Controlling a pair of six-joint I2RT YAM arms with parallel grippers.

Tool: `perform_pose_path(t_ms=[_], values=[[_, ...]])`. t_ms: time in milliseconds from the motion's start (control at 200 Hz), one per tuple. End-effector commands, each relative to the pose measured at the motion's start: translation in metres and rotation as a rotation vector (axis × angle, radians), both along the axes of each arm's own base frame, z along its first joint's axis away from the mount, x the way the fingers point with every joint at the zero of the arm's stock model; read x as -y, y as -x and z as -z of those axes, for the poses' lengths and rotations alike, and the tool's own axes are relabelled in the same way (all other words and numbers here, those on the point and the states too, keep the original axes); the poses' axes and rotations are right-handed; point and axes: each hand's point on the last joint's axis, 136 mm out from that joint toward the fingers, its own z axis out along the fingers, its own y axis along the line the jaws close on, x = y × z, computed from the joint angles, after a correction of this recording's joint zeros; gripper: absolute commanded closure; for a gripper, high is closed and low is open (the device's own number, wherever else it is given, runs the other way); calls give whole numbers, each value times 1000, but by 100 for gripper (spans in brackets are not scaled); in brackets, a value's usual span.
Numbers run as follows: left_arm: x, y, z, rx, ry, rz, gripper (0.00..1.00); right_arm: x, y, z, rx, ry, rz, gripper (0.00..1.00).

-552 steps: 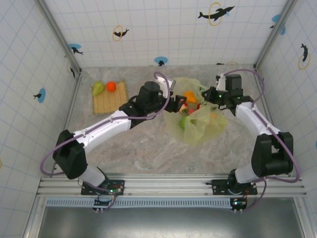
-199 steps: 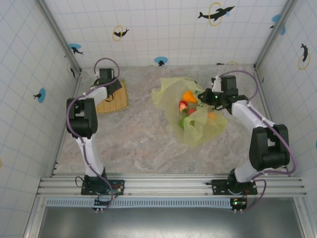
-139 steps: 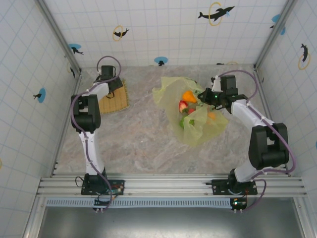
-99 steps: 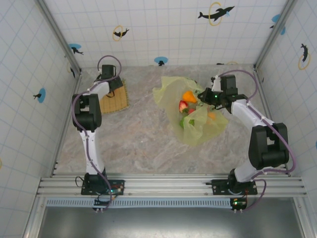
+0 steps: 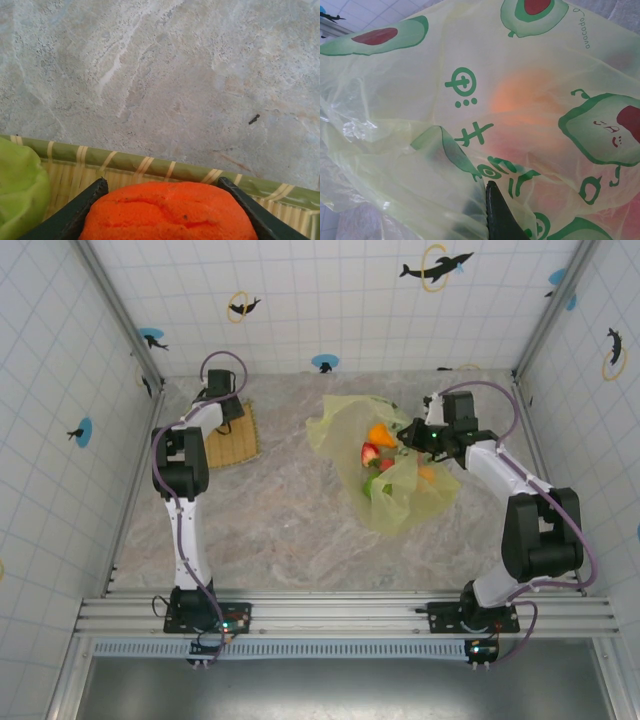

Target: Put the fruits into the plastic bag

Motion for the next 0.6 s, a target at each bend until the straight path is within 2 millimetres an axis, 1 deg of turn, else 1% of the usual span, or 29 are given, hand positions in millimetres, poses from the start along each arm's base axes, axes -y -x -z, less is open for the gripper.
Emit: perform_pose_path(t_ms=[0,65,90,100,115,180,190,215,275,300,335,345,360,370,385,410,425,435,450,465,485,500,505,520,555,570,581,596], values=[[-2,6,6,-42,-1,22,46,-5,-7,-17,44,-5,-15,100],[0,8,-4,-25,9,30,49,-5,-6,-17,46,-3,-15,100],[1,9,-3,-26,14,32,50,-5,-6,-17,48,-3,-15,100],[1,7,-18,2,15,32,51,-6,-6,-17,48,-3,-15,100],[2,8,-25,11,18,34,51,-5,-6,-17,47,-3,-14,100],[7,13,-41,41,37,45,53,-6,-5,-16,44,-4,-15,100],[7,16,-41,39,39,47,53,-6,-4,-16,43,-4,-14,100],[10,17,-52,61,47,52,53,-6,-4,-16,43,-3,-14,100],[17,29,-69,92,69,61,54,-5,-4,-15,46,1,-11,100],[21,37,-72,98,83,68,54,-5,-4,-15,46,0,-8,100],[29,46,-87,131,103,80,54,-5,-4,-15,48,-1,-6,100],[31,50,-87,132,110,82,54,-5,-4,-15,49,-1,-6,100],[35,54,-95,151,120,87,54,-5,-4,-15,51,0,-5,100],[38,59,-95,153,126,91,54,-4,-4,-15,51,0,-3,100],[43,64,-102,171,137,101,54,-4,-4,-15,49,0,-1,100],[50,77,-103,177,150,115,54,-4,-5,-15,51,1,-2,100],[55,82,-114,206,156,123,54,-4,-5,-16,51,1,-2,100],[57,89,-114,209,160,126,54,-5,-5,-15,49,1,-4,100],[61,94,-122,230,168,130,54,-5,-5,-15,49,2,-4,100],[64,103,-124,239,177,132,54,-5,-5,-15,48,4,-5,100],[70,110,-134,266,194,144,54,-4,-5,-15,49,6,-4,100],[74,119,-131,265,204,151,54,-4,-6,-16,51,6,-3,100],[77,120,-137,278,209,158,54,-3,-6,-16,50,6,-3,100],[82,127,-145,299,221,172,54,-3,-6,-17,51,6,-3,100],[93,143,-155,326,245,192,54,-4,-6,-18,54,5,-3,100],[98,151,-156,326,249,203,54,-4,-6,-19,57,5,-3,100],[102,155,-163,340,254,215,54,-4,-6,-18,56,4,-2,100],[108,162,-168,350,259,230,54,-3,-7,-19,60,5,0,100]])
